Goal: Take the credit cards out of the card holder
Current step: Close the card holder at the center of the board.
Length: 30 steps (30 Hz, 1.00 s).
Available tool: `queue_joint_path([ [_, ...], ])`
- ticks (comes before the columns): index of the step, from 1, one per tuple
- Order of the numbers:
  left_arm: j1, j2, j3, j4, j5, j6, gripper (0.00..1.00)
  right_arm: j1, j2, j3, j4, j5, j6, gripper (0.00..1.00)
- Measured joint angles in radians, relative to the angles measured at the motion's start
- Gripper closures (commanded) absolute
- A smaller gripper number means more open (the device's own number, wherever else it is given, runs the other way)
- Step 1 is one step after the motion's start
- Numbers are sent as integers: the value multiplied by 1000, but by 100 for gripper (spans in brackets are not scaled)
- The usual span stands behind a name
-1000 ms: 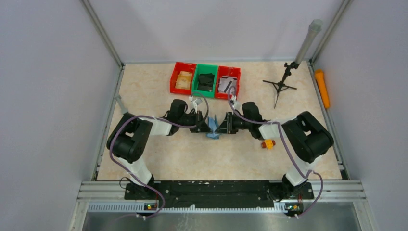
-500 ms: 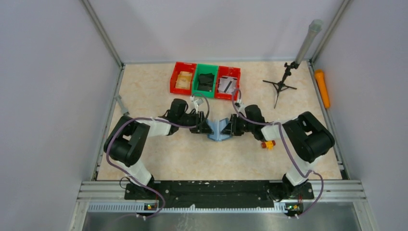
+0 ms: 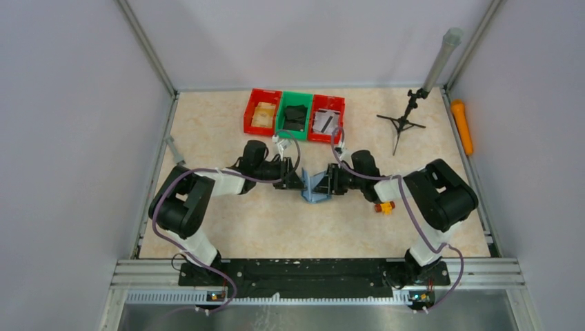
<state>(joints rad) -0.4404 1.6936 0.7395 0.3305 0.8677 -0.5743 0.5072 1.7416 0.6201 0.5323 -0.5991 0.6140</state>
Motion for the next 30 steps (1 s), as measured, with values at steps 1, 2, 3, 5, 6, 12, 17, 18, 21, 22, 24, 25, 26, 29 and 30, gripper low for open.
queue_joint_path([
  [1, 2, 0, -3, 8, 1, -3, 58, 0, -2, -5, 6, 0, 2, 48],
  [2, 4, 0, -4, 12, 3, -5, 57, 0, -4, -12, 8, 0, 5, 43],
  [3, 6, 0, -6, 16, 5, -7, 56, 0, -8, -21, 18, -3, 8, 41],
  [5, 8, 0, -10, 22, 7, -11, 56, 0, -19, -32, 40, -12, 16, 34],
  [6, 9, 0, -11, 23, 7, -13, 57, 0, -24, -37, 52, -15, 20, 33],
  [12, 12, 0, -15, 44, 13, -30, 63, 0, -25, -54, 114, -48, 51, 18],
  [17, 20, -5, -33, 71, 22, -40, 70, 0, -25, -62, 150, -66, 74, 9],
  [18, 22, -7, -35, 74, 23, -42, 72, 0, -25, -64, 158, -72, 78, 9],
  [21, 24, -10, -37, 83, 28, -51, 80, 0, -25, -65, 182, -84, 88, 9],
  [22, 24, -10, -38, 88, 31, -55, 80, 0, -25, -65, 187, -87, 90, 9],
  [24, 24, -10, -41, 103, 36, -63, 82, 0, -23, -65, 193, -92, 95, 9],
  [25, 24, -10, -43, 112, 40, -68, 84, 0, -19, -65, 197, -95, 97, 9],
  [26, 24, -10, -45, 120, 43, -75, 85, 0, -16, -65, 200, -98, 98, 9],
  [29, 26, -10, -47, 134, 53, -85, 89, 0, -6, -65, 202, -104, 103, 12],
  [30, 26, -10, -47, 138, 56, -87, 89, 0, -3, -65, 201, -105, 104, 13],
])
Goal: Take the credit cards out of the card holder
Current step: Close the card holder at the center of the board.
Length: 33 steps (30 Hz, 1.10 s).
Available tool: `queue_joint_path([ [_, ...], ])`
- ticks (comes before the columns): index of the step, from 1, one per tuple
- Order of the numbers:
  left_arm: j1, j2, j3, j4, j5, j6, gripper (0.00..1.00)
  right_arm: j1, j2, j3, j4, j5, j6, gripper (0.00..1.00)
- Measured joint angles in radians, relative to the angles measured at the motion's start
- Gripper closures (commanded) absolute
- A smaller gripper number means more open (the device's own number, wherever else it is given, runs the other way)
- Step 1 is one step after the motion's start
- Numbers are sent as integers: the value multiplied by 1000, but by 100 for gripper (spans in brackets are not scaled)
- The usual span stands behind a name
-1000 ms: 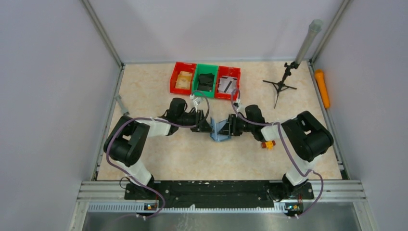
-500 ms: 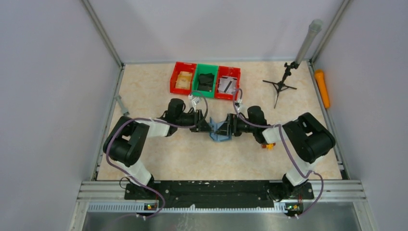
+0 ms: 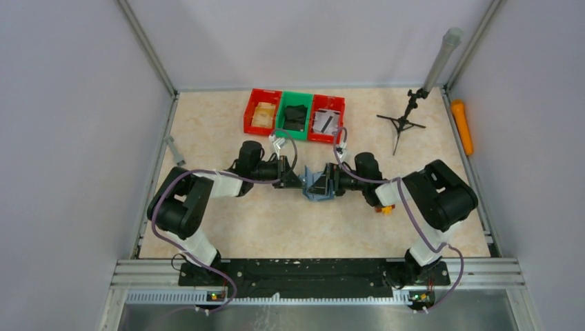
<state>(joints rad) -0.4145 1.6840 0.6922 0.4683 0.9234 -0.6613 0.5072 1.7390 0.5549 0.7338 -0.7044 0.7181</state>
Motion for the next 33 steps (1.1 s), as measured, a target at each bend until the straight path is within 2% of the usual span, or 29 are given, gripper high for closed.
queue_joint_path([
  [4, 0, 0, 0, 13, 4, -11, 91, 0, 7, 0, -1, -1, 1, 23],
  [9, 1, 6, 0, 25, 7, -21, 92, 0, 22, 4, -1, -4, 2, 28],
  [13, 1, 11, 0, 29, 11, -24, 92, 0, 29, 5, -5, -4, 2, 36],
  [18, 1, 16, 0, 38, 24, -34, 92, 0, 33, 6, -15, -1, 1, 56],
  [21, 1, 19, 0, 42, 30, -40, 92, 0, 41, 13, -27, 2, 0, 62],
  [23, 1, 23, 0, 42, 31, -41, 92, 0, 47, 17, -31, 3, 1, 62],
  [26, 1, 23, 0, 35, 29, -39, 91, 0, 51, 17, -35, 3, 0, 37],
  [28, 1, 23, 0, 21, 23, -30, 89, -1, 51, 17, -35, 0, 5, 28],
  [33, 1, 21, 4, -56, -24, 18, 87, -16, 31, 14, -18, 3, 8, 25],
])
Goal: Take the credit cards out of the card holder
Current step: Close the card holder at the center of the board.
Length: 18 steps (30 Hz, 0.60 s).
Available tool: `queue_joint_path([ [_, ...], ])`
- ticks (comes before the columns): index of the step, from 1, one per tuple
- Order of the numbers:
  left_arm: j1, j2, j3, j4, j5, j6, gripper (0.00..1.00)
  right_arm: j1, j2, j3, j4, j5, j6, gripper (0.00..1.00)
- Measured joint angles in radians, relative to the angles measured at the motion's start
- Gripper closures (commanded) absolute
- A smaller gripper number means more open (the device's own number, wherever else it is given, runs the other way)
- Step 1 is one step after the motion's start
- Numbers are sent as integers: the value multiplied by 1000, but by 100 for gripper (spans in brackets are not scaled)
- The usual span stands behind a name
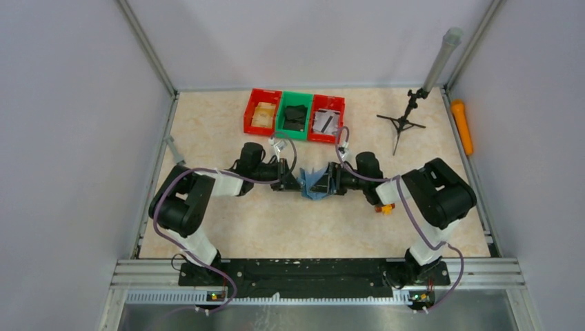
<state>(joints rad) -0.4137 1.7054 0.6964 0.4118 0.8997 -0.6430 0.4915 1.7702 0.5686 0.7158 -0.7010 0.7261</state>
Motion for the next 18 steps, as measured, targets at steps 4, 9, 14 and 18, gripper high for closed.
queue_joint_path([
  [4, 8, -6, 3, -66, -51, 35, 85, -40, -29, -34, 6, 28, 2, 28],
  [9, 26, -15, 3, -106, -87, 49, 84, -71, -69, -52, -28, 102, -3, 31],
  [14, 38, -33, 3, -128, -113, 63, 79, -83, -160, -75, -98, 213, -28, 38],
  [18, 41, -35, 3, -129, -115, 67, 68, -84, -197, -85, -113, 251, -43, 53],
])
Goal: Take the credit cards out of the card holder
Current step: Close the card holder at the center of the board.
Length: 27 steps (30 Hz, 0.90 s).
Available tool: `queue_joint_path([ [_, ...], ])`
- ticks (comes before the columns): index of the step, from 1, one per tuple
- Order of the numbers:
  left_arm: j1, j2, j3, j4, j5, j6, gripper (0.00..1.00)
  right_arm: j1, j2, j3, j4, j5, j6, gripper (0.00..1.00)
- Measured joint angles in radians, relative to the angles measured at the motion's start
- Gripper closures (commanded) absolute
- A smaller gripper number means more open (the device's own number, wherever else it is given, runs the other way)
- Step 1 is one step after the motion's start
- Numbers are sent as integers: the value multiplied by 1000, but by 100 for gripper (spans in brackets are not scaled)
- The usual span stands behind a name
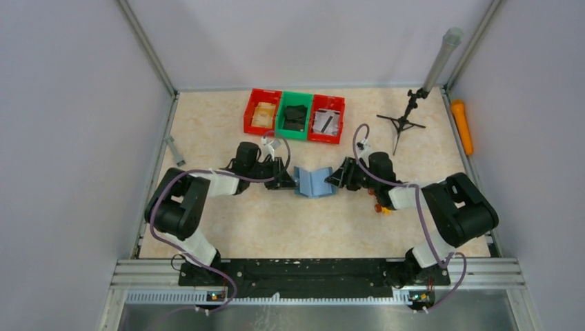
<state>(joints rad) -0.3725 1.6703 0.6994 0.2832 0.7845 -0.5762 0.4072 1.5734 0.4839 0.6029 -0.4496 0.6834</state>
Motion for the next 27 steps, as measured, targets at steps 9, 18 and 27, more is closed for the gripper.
queue_joint_path([
  [9, 4, -23, -21, 111, 55, -55, 60, 0, 67, 1, 2, -35, 3, 76],
  [18, -47, 61, -40, 371, 177, -209, 53, 24, 126, 22, 22, -103, 15, 80],
  [27, -74, 96, 6, 288, 186, -162, 46, 62, 108, 53, -6, -69, -18, 77],
])
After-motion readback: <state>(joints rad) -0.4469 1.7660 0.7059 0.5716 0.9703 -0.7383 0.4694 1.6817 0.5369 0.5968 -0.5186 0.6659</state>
